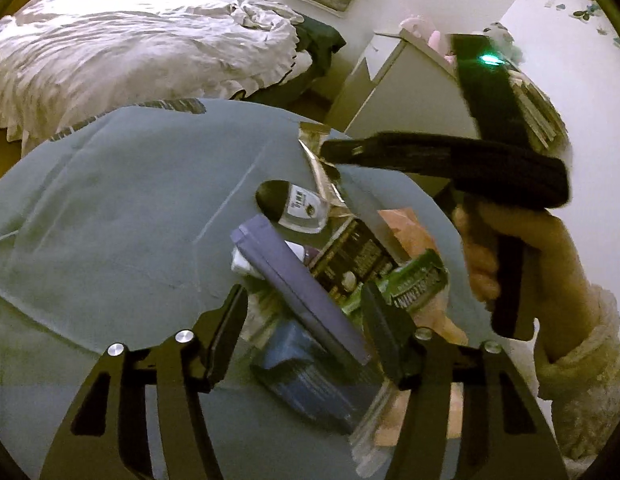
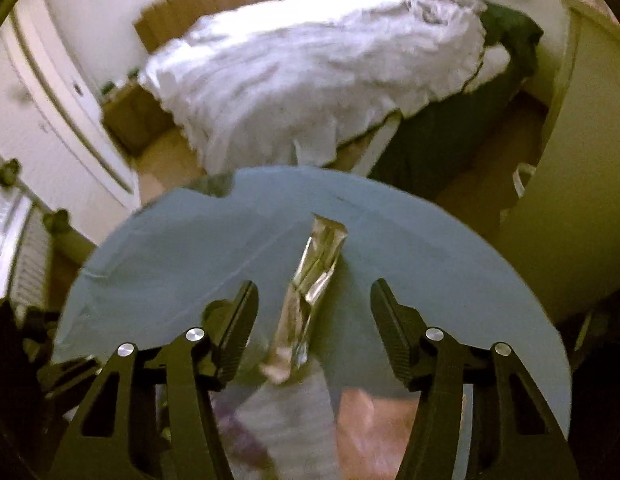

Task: Collect trash
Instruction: 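Grasp the gold foil wrapper with the right gripper while the left grasps a thin dark strip, then carry the foil wrapper and strip over the black bin and open both grippers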

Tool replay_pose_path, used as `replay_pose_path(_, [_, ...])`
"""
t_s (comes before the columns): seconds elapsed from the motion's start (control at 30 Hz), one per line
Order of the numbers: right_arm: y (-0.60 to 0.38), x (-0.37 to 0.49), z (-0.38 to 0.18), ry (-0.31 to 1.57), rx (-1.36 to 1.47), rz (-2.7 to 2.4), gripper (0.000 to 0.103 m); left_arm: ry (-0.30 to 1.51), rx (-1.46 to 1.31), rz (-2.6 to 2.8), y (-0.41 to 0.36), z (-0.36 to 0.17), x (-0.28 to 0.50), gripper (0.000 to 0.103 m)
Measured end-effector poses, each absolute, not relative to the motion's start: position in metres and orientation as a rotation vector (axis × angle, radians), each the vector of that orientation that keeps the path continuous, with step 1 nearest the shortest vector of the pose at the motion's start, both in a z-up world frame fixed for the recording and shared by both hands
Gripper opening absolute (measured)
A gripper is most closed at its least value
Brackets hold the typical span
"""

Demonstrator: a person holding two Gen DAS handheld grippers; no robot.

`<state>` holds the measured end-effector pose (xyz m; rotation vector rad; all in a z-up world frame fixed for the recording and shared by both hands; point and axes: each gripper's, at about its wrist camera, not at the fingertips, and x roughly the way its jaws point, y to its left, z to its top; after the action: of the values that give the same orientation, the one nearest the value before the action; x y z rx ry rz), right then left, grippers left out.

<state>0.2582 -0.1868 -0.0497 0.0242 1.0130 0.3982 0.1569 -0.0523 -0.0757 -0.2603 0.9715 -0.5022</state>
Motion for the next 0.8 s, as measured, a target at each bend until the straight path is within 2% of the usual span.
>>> replay_pose_path(0.03, [-0.179,0.265,-0.056,1.039,0.005,0.382,0.057,0.979,-0.252,-0.490,-0.052,-0.077,0.159,0.044])
replay_pose_path(0.13, [-0.164,0.271,-0.068,1.066,-0.052,0.354,0.053,0.967,-0.235,-0.482,-0.054,-0.080,0.161,0.042])
replay_pose_path(0.17, [-0.162,0.268,-0.070,1.056,-0.084,0.345,0.045,0.965,-0.228,-0.481,-0.054,-0.080,0.161,0.040])
replay_pose_path(0.23, [-0.158,0.264,-0.071,1.039,-0.157,0.325,0.027,0.969,-0.249,-0.495,-0.054,-0.082,0.161,0.025])
replay_pose_path(0.27, [-0.160,0.262,-0.071,1.038,-0.156,0.335,0.016,0.969,-0.254,-0.495,-0.054,-0.083,0.161,0.023])
replay_pose_path(0.3, [-0.165,0.260,-0.071,1.043,-0.134,0.348,0.012,0.963,-0.252,-0.492,-0.054,-0.082,0.160,0.021])
replay_pose_path(0.43, [-0.195,0.250,-0.058,0.999,-0.023,0.388,0.009,0.914,-0.263,-0.484,-0.050,-0.072,0.150,0.012])
replay_pose_path(0.53, [-0.221,0.230,-0.040,0.925,0.075,0.440,0.009,0.879,-0.294,-0.494,-0.043,-0.064,0.143,0.009])
replay_pose_path(0.8, [-0.314,0.136,-0.009,0.700,0.306,0.493,0.009,0.822,-0.310,-0.526,-0.051,-0.037,0.120,0.009])
